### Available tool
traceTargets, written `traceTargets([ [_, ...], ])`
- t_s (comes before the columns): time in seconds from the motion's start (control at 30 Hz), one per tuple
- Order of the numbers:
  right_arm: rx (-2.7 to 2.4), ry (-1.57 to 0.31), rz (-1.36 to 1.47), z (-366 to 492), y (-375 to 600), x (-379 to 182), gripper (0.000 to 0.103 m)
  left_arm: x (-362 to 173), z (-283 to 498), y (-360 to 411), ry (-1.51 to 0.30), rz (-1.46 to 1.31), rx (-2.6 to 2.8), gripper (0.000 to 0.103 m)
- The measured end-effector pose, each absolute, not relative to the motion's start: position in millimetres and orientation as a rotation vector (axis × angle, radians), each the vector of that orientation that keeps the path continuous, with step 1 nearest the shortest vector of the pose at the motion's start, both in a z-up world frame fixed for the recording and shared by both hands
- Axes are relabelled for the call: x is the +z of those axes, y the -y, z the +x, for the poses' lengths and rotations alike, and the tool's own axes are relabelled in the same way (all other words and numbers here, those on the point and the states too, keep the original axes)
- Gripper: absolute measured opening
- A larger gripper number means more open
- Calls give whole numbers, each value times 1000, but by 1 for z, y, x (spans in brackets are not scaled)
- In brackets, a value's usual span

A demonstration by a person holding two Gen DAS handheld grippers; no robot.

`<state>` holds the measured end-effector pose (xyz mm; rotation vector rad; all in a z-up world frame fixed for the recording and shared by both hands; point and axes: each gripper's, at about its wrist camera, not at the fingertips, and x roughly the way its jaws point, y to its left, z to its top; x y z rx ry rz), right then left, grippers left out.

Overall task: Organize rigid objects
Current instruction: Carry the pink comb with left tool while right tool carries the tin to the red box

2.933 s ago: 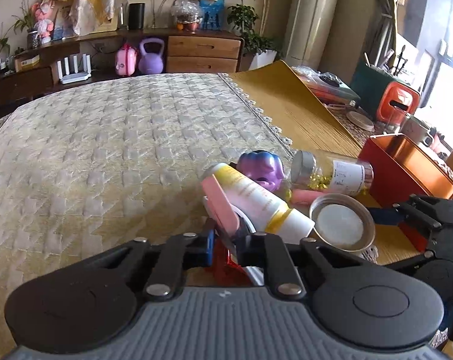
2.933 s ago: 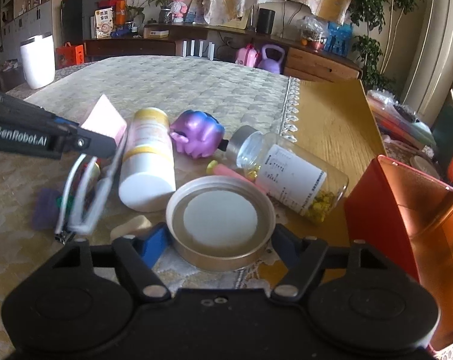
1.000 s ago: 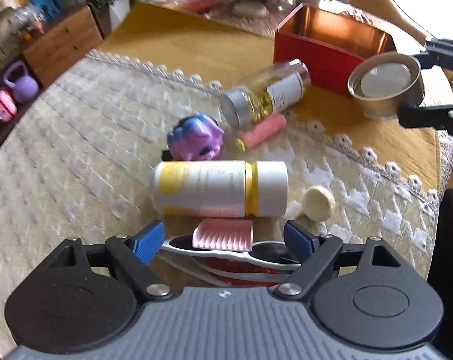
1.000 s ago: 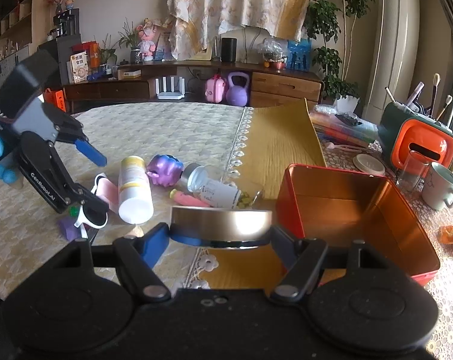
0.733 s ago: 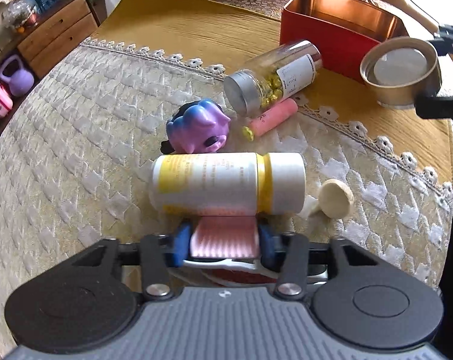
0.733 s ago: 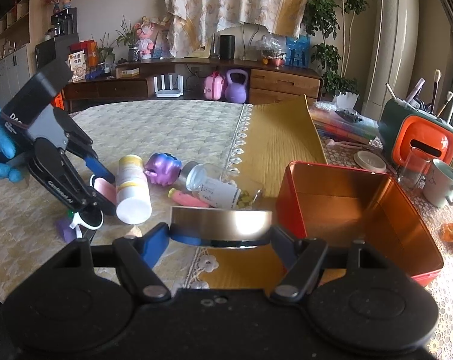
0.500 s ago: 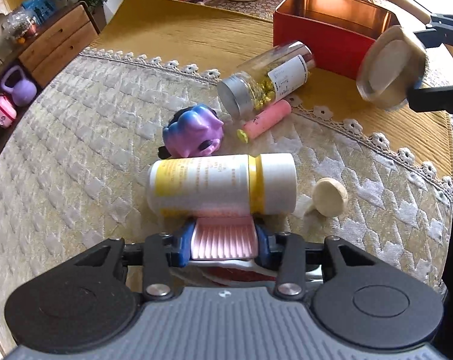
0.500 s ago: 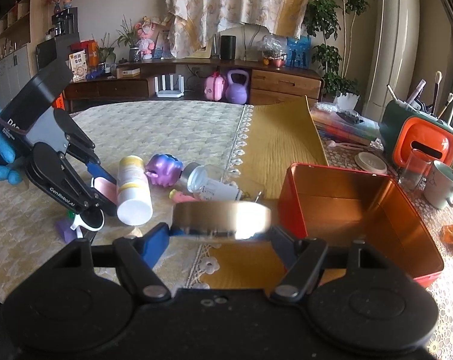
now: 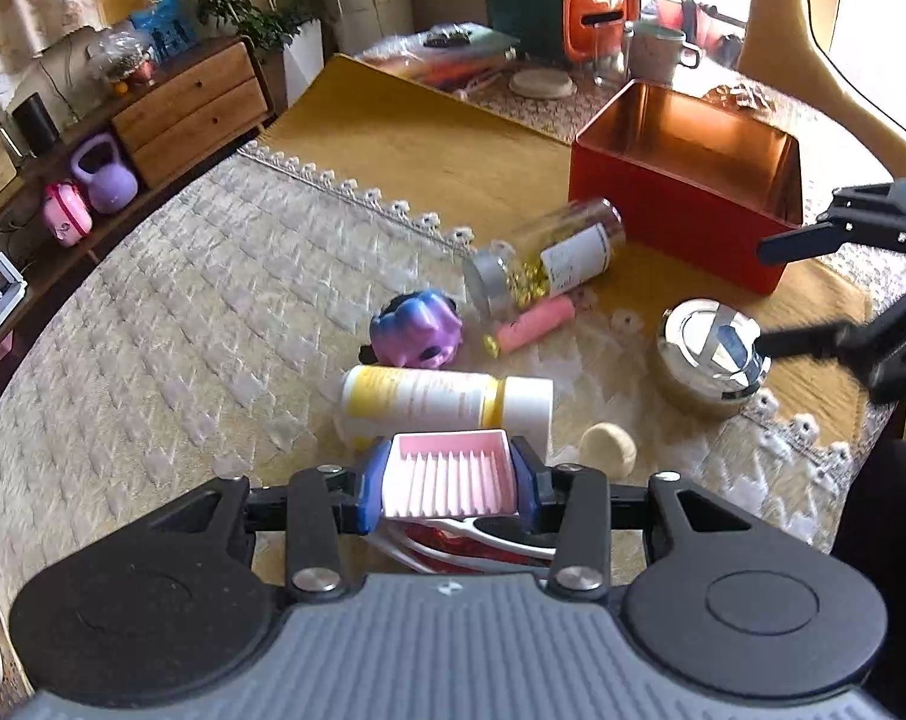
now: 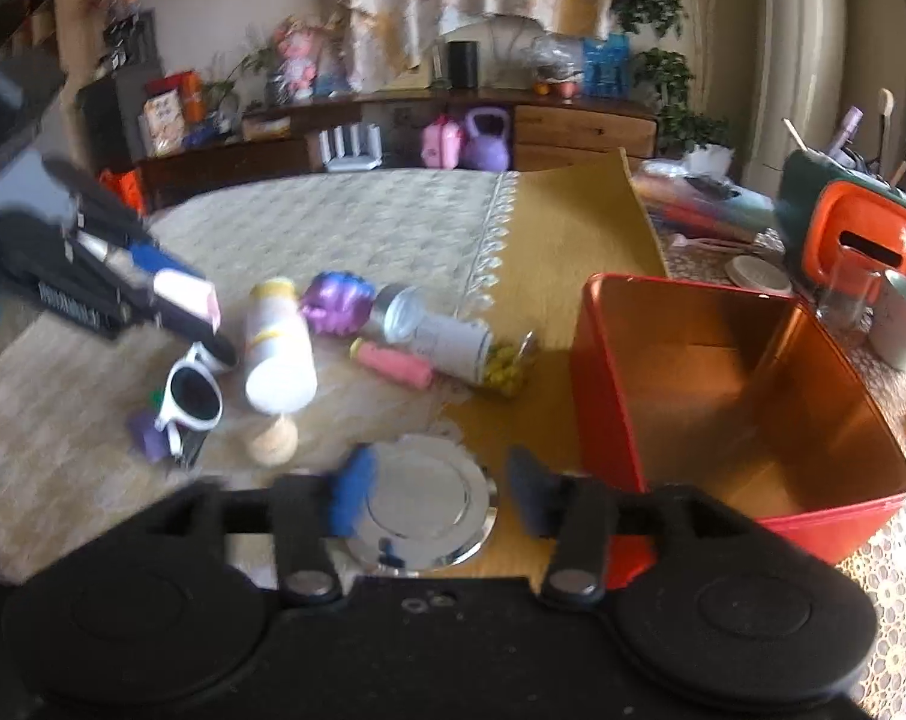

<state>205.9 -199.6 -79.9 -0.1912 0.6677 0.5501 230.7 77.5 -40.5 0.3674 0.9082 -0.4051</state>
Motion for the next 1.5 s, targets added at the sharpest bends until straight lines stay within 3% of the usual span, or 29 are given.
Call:
traceTargets([
  [0.33,568,-751,-307,220,166,-119,79,-40,226,-68,-906,326,-401,41],
  [0.63,559,-755,-301,221,168,-122,76,-45,220,-58,-903,304,-392,41],
  [1.23,482,-606,-253,205,230,-23,76,14,218,24,-785,277,-444,41],
  [1.5,375,-615,-240,232,282,-20,76,19,252,89,-783,239,-485,41],
])
